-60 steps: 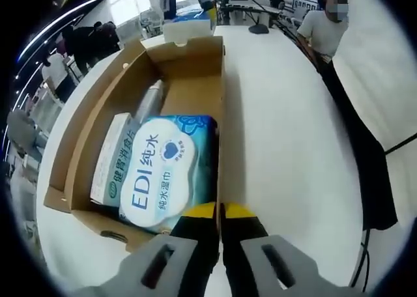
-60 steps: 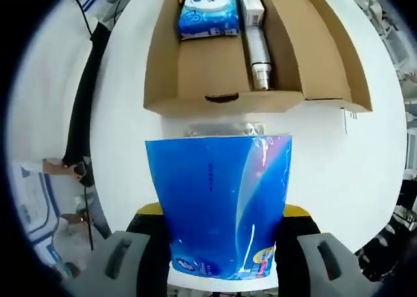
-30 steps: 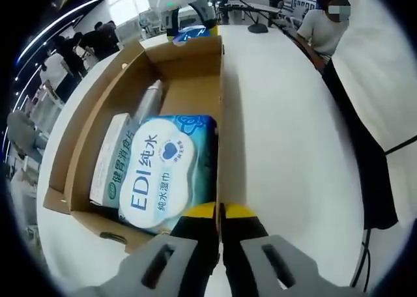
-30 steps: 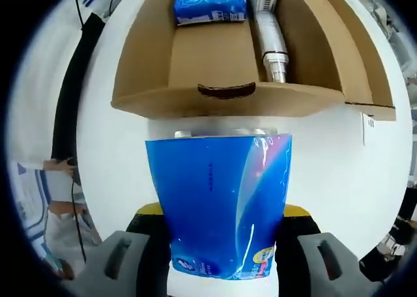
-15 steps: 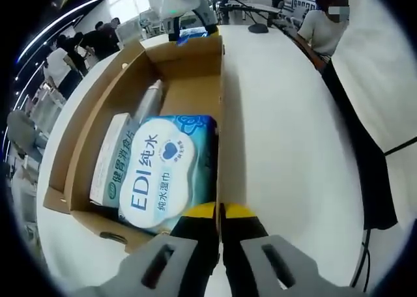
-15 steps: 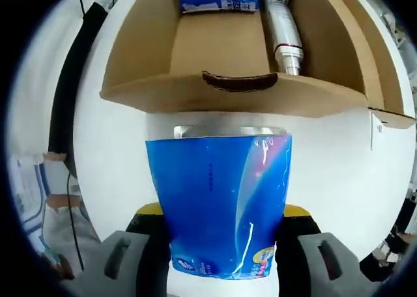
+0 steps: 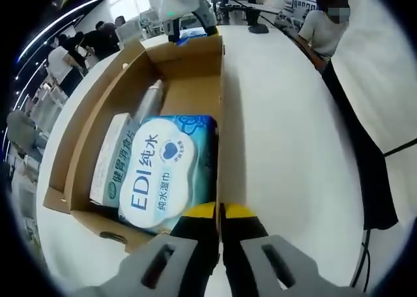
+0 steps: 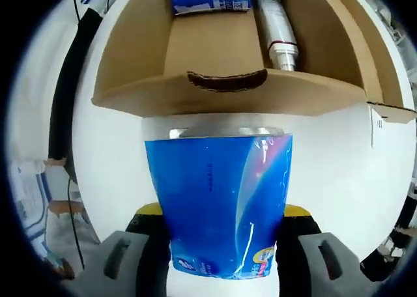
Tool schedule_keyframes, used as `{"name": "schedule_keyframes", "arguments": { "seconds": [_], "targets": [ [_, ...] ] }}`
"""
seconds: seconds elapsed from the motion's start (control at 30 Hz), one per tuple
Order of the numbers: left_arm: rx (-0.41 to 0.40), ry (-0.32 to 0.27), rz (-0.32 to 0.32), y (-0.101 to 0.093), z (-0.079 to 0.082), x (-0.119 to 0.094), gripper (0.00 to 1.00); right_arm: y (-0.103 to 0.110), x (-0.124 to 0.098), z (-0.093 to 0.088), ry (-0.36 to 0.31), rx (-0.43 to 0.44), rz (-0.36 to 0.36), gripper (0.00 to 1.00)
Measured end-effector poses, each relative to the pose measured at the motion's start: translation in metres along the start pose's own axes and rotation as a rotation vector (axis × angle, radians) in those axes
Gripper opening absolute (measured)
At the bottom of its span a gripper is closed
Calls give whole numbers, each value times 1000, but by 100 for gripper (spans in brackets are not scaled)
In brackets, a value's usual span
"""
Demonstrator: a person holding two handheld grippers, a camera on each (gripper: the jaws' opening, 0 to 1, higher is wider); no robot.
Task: Operate the shoe box by opening the lid, removing the specified soft item, and placing it in the target area until the item is outside and the box remains undamaged.
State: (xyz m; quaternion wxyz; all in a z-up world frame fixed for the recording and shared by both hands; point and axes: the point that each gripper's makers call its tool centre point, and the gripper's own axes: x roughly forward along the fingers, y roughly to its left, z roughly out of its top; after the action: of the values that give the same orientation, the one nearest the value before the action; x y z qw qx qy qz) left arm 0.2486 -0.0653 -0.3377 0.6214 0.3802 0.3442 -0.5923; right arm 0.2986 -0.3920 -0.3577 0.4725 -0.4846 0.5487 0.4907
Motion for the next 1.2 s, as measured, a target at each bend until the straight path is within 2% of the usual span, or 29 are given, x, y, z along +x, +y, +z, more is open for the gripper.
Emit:
{"name": "schedule_keyframes", "arguments": {
  "seconds": [0.43,0.53,0.63,0.7,0.73,0.8,0.9,1.07,1.13,1.2],
  "targets": [
    [-4,0,-1,0,0,0,0,1,1,-1,7,10,15,68],
    [-4,0,-1,0,1,0,0,1,1,-1,-25,33,10,69],
    [-4,0,-1,0,1,0,0,2,0,2,-71,10,-13,70],
    [-4,0,-1,0,0,1,0,-1,-1,2,-86,0,-33,73],
    [-4,0,-1,0,0,1,0,-1,-5,7,-123,4,-50,76],
    [-6,0,-3,0,1,1,0,2,-9,8,-141,50,-44,81],
    [-9,-1,-4,1,1,1,0,4,-20,11,-188,65,-45,82],
    [-2,-4,-1,0,1,1,0,6,-37,9,-213,124,-56,87],
    [-4,-2,-2,0,1,1,0,6,-41,9,-222,137,-80,88],
    [-3,-2,-1,0,0,1,0,6,-44,15,-260,155,-108,89]
  ]
}}
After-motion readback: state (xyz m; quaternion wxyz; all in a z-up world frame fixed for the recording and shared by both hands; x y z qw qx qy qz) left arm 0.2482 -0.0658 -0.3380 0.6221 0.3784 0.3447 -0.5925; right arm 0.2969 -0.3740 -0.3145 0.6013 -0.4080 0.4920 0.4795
